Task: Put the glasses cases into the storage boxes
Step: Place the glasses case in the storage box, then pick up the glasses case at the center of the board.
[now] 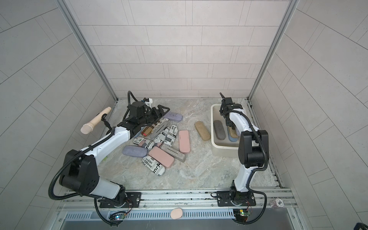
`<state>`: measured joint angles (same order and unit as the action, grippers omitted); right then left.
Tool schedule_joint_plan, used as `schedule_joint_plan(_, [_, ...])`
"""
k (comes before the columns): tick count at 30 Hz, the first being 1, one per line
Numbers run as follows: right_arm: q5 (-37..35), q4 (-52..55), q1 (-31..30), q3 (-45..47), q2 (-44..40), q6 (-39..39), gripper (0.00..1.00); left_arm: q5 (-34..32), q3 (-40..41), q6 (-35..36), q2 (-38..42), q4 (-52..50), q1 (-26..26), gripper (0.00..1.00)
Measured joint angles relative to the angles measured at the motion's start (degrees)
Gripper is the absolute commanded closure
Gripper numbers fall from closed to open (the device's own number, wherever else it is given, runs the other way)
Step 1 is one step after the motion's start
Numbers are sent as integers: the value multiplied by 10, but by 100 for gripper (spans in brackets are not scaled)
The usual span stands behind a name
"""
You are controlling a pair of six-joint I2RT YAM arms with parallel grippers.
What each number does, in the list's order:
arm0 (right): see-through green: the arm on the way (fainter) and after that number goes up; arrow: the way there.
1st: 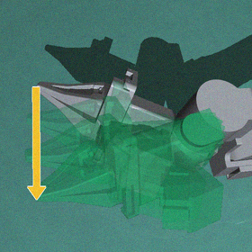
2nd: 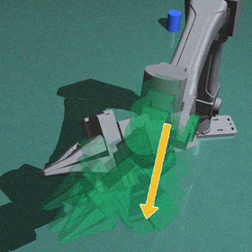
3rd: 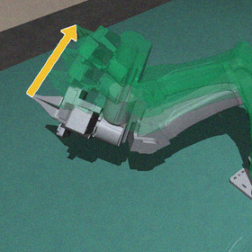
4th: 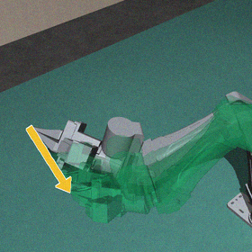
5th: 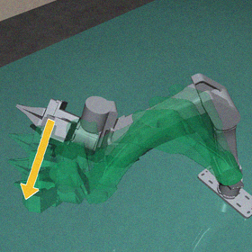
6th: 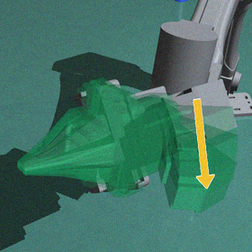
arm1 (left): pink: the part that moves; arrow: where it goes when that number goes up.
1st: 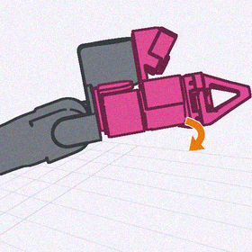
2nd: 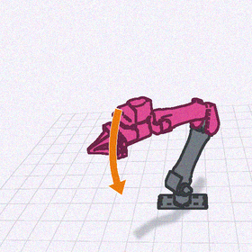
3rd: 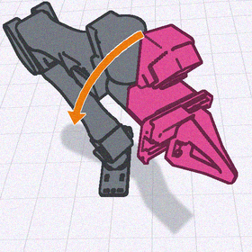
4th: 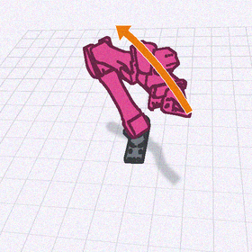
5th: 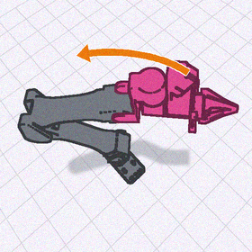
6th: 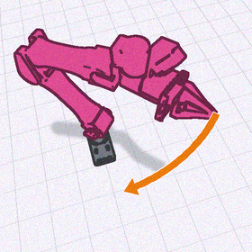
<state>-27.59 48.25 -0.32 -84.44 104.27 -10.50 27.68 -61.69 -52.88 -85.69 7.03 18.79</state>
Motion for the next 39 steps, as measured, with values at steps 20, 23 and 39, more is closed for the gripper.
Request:
schedule_joint_plan(20, [69, 35, -21, -51, -39, -24, 35, 22, -1, -3, -20, 5, 0, 14])
schedule_joint_plan(23, [89, 39, -45, -52, -89, -33, 36, 23, -1, -2, -20, 5, 0, 14])
schedule_joint_plan(39, [171, 28, -234, -51, -200, -79, 37, -3, -1, 13, -2, -14, -8, 14])
